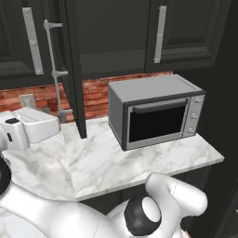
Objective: Open the cabinet. Pick the bar soap and place it next to the sink. Then close the cabinet.
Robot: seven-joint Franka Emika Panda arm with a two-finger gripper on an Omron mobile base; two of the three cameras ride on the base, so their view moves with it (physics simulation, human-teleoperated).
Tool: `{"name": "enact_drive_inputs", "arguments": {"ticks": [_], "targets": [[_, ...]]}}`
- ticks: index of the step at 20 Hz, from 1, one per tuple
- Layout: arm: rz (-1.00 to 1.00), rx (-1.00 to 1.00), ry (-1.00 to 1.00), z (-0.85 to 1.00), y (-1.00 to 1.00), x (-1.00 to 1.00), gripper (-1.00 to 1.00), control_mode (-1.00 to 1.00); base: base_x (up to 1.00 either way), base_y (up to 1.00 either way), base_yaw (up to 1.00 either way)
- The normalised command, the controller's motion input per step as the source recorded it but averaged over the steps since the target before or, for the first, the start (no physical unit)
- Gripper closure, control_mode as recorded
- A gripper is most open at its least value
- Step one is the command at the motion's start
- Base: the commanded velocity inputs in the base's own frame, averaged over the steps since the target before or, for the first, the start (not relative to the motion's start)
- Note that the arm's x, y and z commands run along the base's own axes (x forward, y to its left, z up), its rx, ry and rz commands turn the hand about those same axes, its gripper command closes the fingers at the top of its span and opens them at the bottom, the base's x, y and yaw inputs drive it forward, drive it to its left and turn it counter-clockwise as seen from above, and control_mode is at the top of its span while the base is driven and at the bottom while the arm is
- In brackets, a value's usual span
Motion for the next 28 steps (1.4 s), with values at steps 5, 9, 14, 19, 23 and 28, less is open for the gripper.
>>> {"name": "enact_drive_inputs", "arguments": {"ticks": [5, 9, 14, 19, 23, 28], "targets": [[-0.03, -0.01, 0.0, 0.0, -0.46, 0.03, -1.0, -1.0, 0.0, 0.0, 0.0], [0.0, -0.02, 0.0, 0.0, -0.62, 0.0, -1.0, -1.0, 0.0, 0.0, 0.0], [0.1, -0.11, 0.0, -0.09, -0.75, -0.01, -1.0, -1.0, 0.0, 0.0, 0.0], [0.19, -0.19, -0.06, -0.09, -0.75, 0.0, -1.0, -1.0, 0.0, 0.0, 0.0], [0.27, -0.2, -0.1, -0.39, -0.72, 0.0, -1.0, -1.0, 0.0, 0.0, 0.0], [0.15, -0.11, -0.07, 0.06, -0.63, 0.35, -1.0, -1.0, 0.0, 0.0, 0.0]]}}
